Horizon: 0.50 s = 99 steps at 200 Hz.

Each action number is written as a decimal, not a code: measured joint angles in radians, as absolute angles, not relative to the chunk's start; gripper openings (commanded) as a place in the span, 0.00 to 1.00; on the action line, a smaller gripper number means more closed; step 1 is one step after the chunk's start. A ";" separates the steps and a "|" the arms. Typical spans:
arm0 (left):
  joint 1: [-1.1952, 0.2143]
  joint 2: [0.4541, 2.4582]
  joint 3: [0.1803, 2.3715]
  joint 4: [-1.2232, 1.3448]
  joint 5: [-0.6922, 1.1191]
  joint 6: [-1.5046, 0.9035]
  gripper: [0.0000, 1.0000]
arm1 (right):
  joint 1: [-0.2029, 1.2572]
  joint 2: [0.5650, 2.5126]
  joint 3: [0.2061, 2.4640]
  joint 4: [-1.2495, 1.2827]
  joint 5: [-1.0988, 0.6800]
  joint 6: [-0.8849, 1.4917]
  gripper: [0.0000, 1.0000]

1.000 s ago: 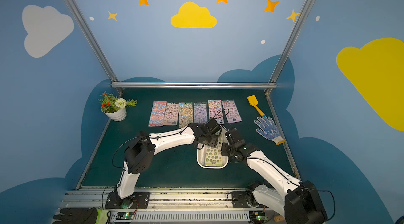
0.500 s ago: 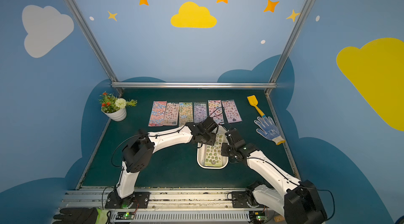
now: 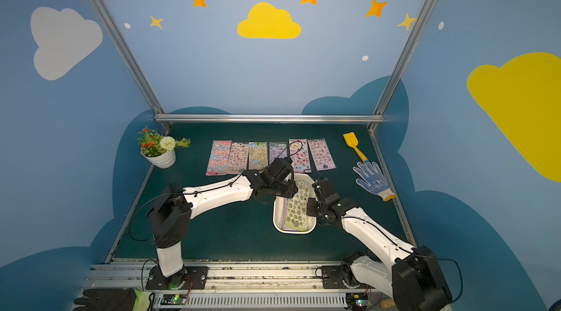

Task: Take the stickers out of the storage box
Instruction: Pick up the sticker from the storage box.

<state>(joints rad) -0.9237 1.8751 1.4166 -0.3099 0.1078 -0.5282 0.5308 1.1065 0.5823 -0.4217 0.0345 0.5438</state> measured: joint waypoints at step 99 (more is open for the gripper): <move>-0.923 1.870 1.409 -0.277 0.133 -0.540 0.03 | 0.530 1.106 0.582 -0.422 0.033 0.544 0.00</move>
<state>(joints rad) -0.9230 1.8702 1.4094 -0.2768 0.1333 -0.5400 0.5304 1.1065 0.5823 -0.4217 0.0326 0.5442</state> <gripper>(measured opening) 0.060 0.061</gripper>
